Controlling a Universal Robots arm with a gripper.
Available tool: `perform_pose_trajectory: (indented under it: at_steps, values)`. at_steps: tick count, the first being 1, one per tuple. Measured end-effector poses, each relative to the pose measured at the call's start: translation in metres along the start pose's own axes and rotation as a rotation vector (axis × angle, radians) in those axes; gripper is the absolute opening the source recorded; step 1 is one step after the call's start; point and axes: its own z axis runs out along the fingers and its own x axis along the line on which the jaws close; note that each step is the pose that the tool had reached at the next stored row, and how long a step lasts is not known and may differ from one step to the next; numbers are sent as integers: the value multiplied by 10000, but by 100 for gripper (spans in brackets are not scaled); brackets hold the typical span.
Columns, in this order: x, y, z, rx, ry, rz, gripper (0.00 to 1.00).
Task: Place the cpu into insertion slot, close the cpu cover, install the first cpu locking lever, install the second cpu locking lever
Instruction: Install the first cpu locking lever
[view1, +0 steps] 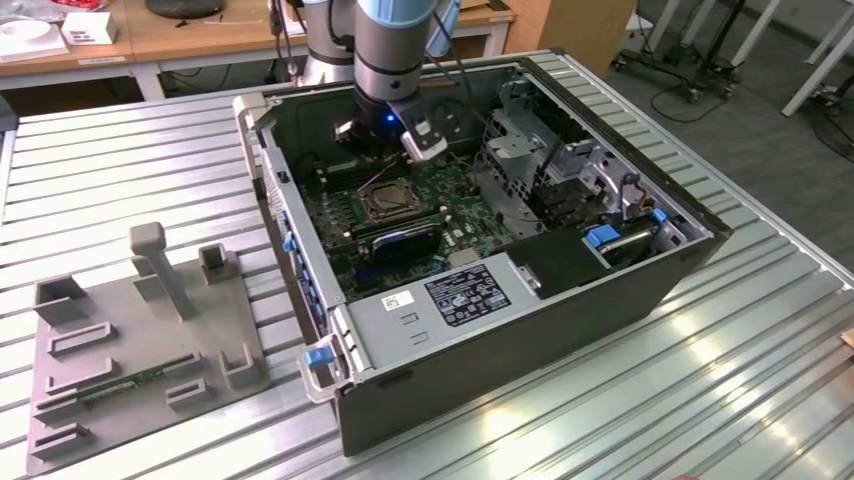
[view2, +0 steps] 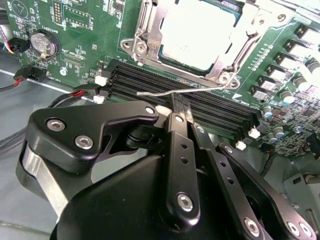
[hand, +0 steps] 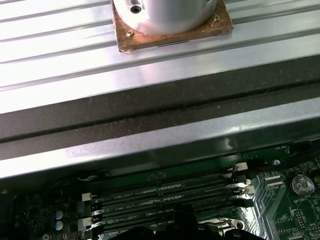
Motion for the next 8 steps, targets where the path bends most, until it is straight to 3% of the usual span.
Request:
perform_pose_trajectory:
  at_steps: [8]
  values:
    - [-24,-4,29,2,1,0,10]
